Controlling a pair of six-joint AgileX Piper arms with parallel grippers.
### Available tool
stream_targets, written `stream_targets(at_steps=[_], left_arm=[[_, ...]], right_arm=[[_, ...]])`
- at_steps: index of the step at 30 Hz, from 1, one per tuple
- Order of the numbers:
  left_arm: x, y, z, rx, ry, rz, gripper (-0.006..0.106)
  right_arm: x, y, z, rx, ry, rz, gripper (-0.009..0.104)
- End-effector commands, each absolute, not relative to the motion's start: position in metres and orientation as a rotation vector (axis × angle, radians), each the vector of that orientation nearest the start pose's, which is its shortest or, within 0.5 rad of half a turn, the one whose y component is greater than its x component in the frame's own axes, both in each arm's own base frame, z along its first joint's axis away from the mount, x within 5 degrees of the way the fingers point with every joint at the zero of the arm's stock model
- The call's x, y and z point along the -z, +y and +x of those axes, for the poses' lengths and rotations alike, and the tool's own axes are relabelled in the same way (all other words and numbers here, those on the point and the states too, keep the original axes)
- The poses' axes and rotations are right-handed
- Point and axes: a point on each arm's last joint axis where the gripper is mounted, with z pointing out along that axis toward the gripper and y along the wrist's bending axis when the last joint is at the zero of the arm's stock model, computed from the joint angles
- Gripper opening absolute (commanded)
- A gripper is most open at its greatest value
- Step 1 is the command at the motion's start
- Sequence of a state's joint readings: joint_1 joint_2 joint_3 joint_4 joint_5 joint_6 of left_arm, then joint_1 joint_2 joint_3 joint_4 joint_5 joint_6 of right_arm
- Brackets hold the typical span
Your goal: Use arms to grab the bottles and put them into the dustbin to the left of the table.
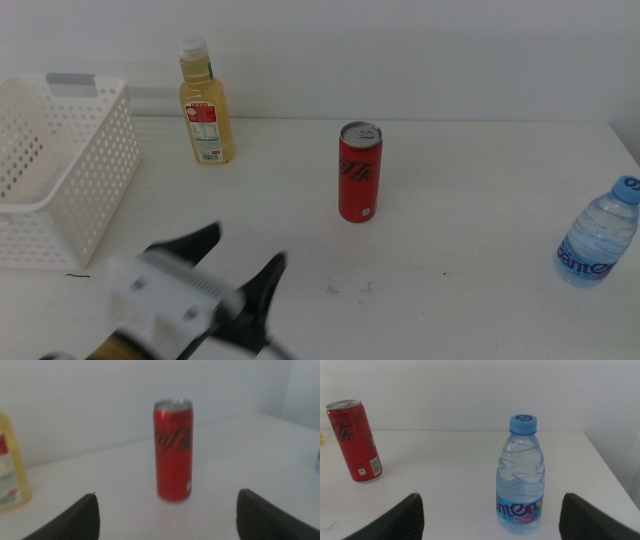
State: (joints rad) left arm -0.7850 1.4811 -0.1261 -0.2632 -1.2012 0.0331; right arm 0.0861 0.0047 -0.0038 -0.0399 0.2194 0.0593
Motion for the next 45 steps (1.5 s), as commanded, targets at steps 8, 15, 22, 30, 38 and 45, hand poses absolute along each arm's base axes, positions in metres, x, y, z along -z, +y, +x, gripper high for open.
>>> stream_targets(at_steps=[8,15,22,30,38,45], left_arm=[[-0.144,-0.168,0.232,0.559,1.622,0.438,0.094],[-0.137,-0.200,0.290,0.557,1.610,0.462,0.094],[-0.125,-0.224,0.324,0.574,1.622,0.460,0.094],[-0.105,-0.235,0.340,0.591,1.646,0.445,0.094],[-0.094,-0.244,0.354,0.584,1.664,0.450,0.094],[-0.094,-0.250,0.364,0.586,1.647,0.446,0.094]], right_arm=[[-0.194,0.003,0.056,-0.054,1.692,-0.056,0.086],[-0.194,0.003,0.056,-0.054,1.692,-0.056,0.086],[-0.194,0.003,0.056,-0.054,1.692,-0.056,0.086],[-0.194,0.003,0.056,-0.054,1.692,-0.056,0.086],[-0.194,0.003,0.056,-0.054,1.692,-0.056,0.086],[-0.194,0.003,0.056,-0.054,1.692,-0.056,0.086]])
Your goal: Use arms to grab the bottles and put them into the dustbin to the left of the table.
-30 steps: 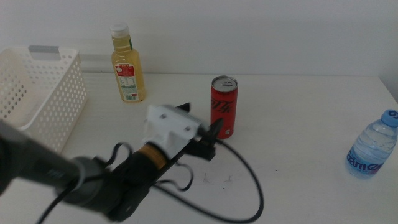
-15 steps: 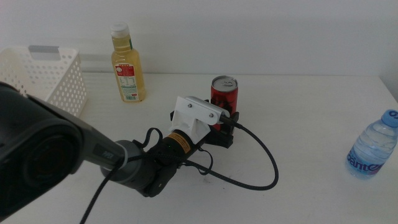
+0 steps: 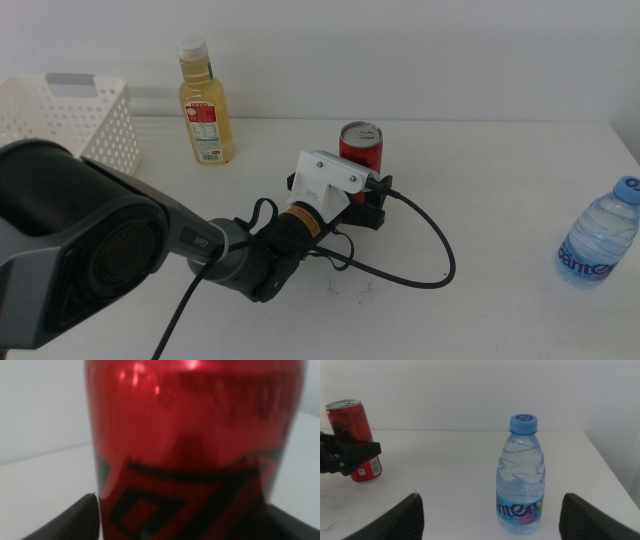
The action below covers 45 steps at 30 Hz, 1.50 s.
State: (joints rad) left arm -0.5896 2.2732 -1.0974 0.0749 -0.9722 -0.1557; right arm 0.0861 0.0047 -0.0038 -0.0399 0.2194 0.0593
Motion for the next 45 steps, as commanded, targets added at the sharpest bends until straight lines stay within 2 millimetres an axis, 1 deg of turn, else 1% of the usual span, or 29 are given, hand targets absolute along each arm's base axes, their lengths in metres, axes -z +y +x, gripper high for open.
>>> stream_targets(at_steps=[1,8,11,14,17,19,21,22,24,29,31,36,38,40,42,45], left_arm=[[-0.094,-0.251,0.364,0.588,1.643,0.451,0.094],[-0.087,-0.254,0.367,0.588,1.659,0.467,0.094],[-0.087,-0.254,0.367,0.586,1.659,0.468,0.088],[-0.088,-0.252,0.368,0.584,1.654,0.469,0.072],[-0.095,-0.253,0.365,0.594,1.635,0.504,0.045],[-0.103,-0.251,0.359,0.592,1.627,0.530,0.027],[-0.113,-0.247,0.353,0.589,1.626,0.529,0.013],[-0.118,-0.243,0.348,0.579,1.626,0.531,0.006],[-0.129,-0.235,0.339,0.570,1.625,0.510,-0.002],[-0.157,-0.213,0.310,0.561,1.649,0.472,-0.002],[-0.171,-0.205,0.298,0.555,1.662,0.472,-0.002],[-0.208,-0.193,0.278,0.518,1.728,0.529,-0.002],[-0.220,-0.188,0.271,0.493,1.771,0.550,-0.002],[-0.234,-0.181,0.263,0.503,1.828,0.523,-0.002],[-0.249,-0.175,0.256,0.499,1.926,0.498,-0.002],[-0.276,-0.167,0.254,0.395,2.063,0.492,-0.002]], right_arm=[[-0.194,0.003,0.056,-0.054,1.692,-0.056,0.086],[-0.194,0.003,0.056,-0.054,1.692,-0.056,0.086],[-0.194,0.003,0.056,-0.054,1.692,-0.056,0.086],[-0.194,0.003,0.056,-0.054,1.692,-0.056,0.086],[-0.194,0.003,0.056,-0.054,1.692,-0.056,0.086],[-0.194,0.003,0.056,-0.054,1.692,-0.056,0.086],[-0.194,0.003,0.056,-0.054,1.692,-0.056,0.086],[-0.194,0.003,0.056,-0.054,1.692,-0.056,0.086],[-0.194,0.003,0.056,-0.054,1.692,-0.056,0.086],[-0.194,0.003,0.056,-0.054,1.692,-0.056,0.086],[-0.194,0.003,0.056,-0.054,1.692,-0.056,0.086],[-0.194,0.003,0.056,-0.054,1.692,-0.056,0.086],[-0.194,0.003,0.056,-0.054,1.692,-0.056,0.086],[-0.194,0.003,0.056,-0.054,1.692,-0.056,0.086],[-0.194,0.003,0.056,-0.054,1.692,-0.056,0.086],[-0.194,0.003,0.056,-0.054,1.692,-0.056,0.086]])
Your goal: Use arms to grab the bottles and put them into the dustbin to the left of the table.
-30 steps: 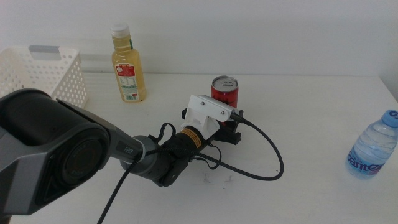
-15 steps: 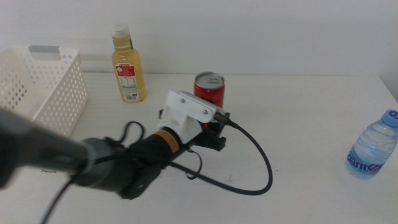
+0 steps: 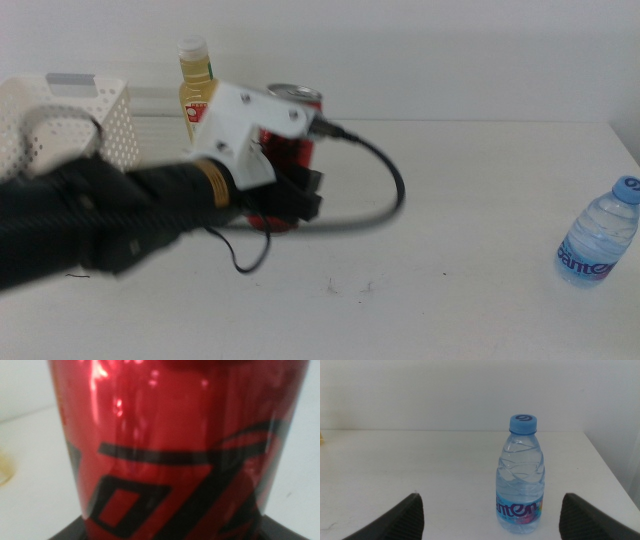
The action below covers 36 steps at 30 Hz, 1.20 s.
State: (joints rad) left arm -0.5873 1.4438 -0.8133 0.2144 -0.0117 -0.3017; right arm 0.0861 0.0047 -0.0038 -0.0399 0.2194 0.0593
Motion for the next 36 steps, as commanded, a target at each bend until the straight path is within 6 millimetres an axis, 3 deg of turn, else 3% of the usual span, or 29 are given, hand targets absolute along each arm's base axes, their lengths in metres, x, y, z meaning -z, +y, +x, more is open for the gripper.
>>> stream_targets(at_steps=[1,8,13,20,24,27,36], left_arm=[[-0.286,-0.165,0.256,0.346,2.103,0.500,-0.002],[-0.343,-0.130,0.279,0.140,2.296,0.599,-0.002],[-0.367,-0.073,0.305,0.024,2.389,0.507,-0.002],[-0.382,0.014,0.334,-0.115,2.500,0.306,-0.002],[-0.374,0.059,0.349,-0.161,2.573,0.203,-0.002],[-0.356,0.082,0.363,-0.148,2.632,0.137,-0.002],[-0.286,0.113,0.401,-0.099,2.730,0.083,-0.002]], right_arm=[[-0.194,0.003,0.056,-0.054,1.692,-0.056,0.086],[-0.194,0.003,0.056,-0.054,1.692,-0.056,0.086],[-0.194,0.003,0.056,-0.054,1.692,-0.056,0.086],[-0.194,0.003,0.056,-0.054,1.692,-0.056,0.086],[-0.194,0.003,0.056,-0.054,1.692,-0.056,0.086],[-0.194,0.003,0.056,-0.054,1.692,-0.056,0.086],[-0.194,0.003,0.056,-0.054,1.692,-0.056,0.086]])
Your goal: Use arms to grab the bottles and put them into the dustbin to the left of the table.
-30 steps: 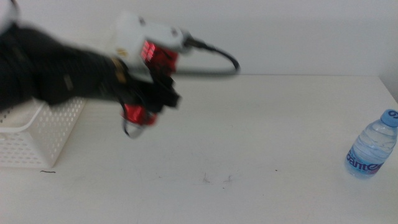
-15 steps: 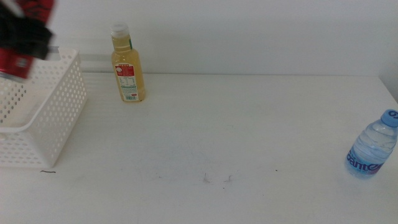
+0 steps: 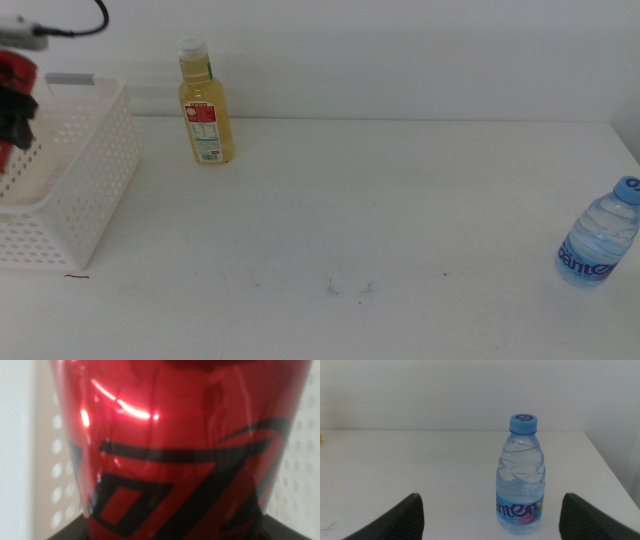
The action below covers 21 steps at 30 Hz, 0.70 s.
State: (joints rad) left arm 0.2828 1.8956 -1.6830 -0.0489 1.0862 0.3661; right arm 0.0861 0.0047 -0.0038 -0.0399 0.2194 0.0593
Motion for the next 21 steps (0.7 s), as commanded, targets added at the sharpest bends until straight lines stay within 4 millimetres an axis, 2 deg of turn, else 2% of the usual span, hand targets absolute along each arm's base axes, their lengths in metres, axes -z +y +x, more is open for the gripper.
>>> stream_targets(at_steps=[1,6,9,12,17,19,20,21], left_arm=[[-0.280,0.114,0.404,-0.096,2.739,0.082,-0.002],[-0.254,0.117,0.416,-0.079,2.761,0.069,0.000],[-0.242,0.119,0.420,-0.076,2.777,0.069,0.009],[-0.235,0.121,0.423,-0.086,2.784,0.073,0.027],[-0.225,0.121,0.430,-0.072,2.758,0.057,0.073],[-0.225,0.121,0.430,-0.065,2.757,0.057,0.088],[-0.227,0.120,0.429,-0.054,2.757,0.053,0.094],[-0.230,0.119,0.429,-0.045,2.750,0.047,0.094]], right_arm=[[-0.194,0.003,0.056,-0.054,1.692,-0.056,0.086],[-0.194,0.003,0.056,-0.054,1.692,-0.056,0.086],[-0.194,0.003,0.056,-0.054,1.692,-0.056,0.086],[-0.194,0.003,0.056,-0.054,1.692,-0.056,0.086],[-0.194,0.003,0.056,-0.054,1.692,-0.056,0.086],[-0.194,0.003,0.056,-0.054,1.692,-0.056,0.086],[-0.194,0.003,0.056,-0.054,1.692,-0.056,0.086],[-0.194,0.003,0.056,-0.054,1.692,-0.056,0.086]])
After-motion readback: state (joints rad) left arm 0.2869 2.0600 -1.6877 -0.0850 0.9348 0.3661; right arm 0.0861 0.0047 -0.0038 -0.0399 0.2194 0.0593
